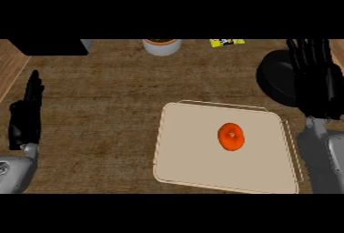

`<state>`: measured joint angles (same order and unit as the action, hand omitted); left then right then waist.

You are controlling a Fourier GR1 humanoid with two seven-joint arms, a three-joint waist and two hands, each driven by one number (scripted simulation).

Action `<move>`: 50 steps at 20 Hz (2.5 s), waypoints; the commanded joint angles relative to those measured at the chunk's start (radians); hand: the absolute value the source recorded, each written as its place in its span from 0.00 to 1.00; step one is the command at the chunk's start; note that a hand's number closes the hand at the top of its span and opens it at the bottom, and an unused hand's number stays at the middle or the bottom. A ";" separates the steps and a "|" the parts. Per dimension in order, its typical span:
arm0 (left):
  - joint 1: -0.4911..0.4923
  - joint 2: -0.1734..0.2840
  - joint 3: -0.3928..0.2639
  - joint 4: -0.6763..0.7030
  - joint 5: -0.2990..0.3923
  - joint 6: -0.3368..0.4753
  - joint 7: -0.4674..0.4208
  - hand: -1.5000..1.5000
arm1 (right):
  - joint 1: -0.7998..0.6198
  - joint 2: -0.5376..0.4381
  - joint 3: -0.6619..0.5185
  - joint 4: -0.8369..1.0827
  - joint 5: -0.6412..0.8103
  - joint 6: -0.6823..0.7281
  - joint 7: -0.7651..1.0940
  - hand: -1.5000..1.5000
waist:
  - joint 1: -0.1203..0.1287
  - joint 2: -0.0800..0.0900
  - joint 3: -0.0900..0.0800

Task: Pick the squash from the tray and place it in the pot

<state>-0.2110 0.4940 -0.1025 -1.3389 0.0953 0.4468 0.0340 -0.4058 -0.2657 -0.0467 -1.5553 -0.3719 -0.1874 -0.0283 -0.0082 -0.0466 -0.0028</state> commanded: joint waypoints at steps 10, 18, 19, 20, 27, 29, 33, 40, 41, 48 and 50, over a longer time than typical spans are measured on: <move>-0.153 -0.170 -0.070 -0.150 0.151 -0.139 -0.054 0.50 | -0.251 -0.239 0.331 0.077 0.031 0.776 -0.101 0.00 | 0.135 0.098 0.005; -0.174 -0.171 -0.034 -0.158 0.220 -0.183 -0.029 0.50 | -0.325 -0.387 0.313 0.132 0.139 1.154 -0.494 0.00 | 0.111 0.090 0.011; -0.161 -0.180 -0.053 -0.153 0.193 -0.170 -0.050 0.50 | -0.343 -0.399 0.327 0.132 0.177 1.160 -0.512 0.00 | 0.116 0.091 0.011; -0.162 -0.179 -0.052 -0.165 0.198 -0.169 -0.038 0.50 | -0.357 -0.429 0.328 0.129 0.211 1.160 -0.526 0.00 | 0.115 0.086 0.011; -0.169 -0.173 -0.035 -0.132 0.194 -0.174 -0.052 0.50 | -0.414 -0.528 0.506 0.033 0.443 1.116 -0.620 0.00 | 0.108 0.086 0.009; -0.184 -0.178 -0.032 -0.136 0.213 -0.184 -0.026 0.50 | -0.436 -0.521 0.560 0.028 0.498 1.066 -0.666 0.00 | 0.108 0.083 0.008; -0.132 -0.179 -0.033 -0.145 0.202 -0.187 -0.065 0.50 | -0.425 -0.559 0.677 0.059 0.634 0.955 -0.782 0.00 | 0.092 0.073 0.006; -0.098 -0.179 -0.010 -0.132 0.200 -0.195 -0.098 0.50 | -0.435 -0.541 0.888 0.240 0.826 0.753 -0.907 0.00 | 0.073 0.065 0.003; -0.121 -0.157 -0.009 -0.150 0.202 -0.197 -0.042 0.50 | -0.448 -0.559 0.894 0.267 0.832 0.748 -0.946 0.00 | 0.064 0.061 0.004; -0.089 -0.157 0.006 -0.170 0.204 -0.206 -0.050 0.50 | -0.421 -0.532 1.010 0.463 0.937 0.521 -1.138 0.00 | 0.051 0.058 0.004; -0.116 -0.137 0.048 -0.165 0.233 -0.219 -0.027 0.50 | -0.491 -0.468 0.991 0.497 0.888 0.586 -1.128 0.00 | 0.051 0.057 0.003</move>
<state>-0.3137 0.3385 -0.0886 -1.4896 0.3043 0.2386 -0.0234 -0.8555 -0.7739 0.9313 -1.1518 0.5101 0.3138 -0.9526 0.0499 0.0142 0.0011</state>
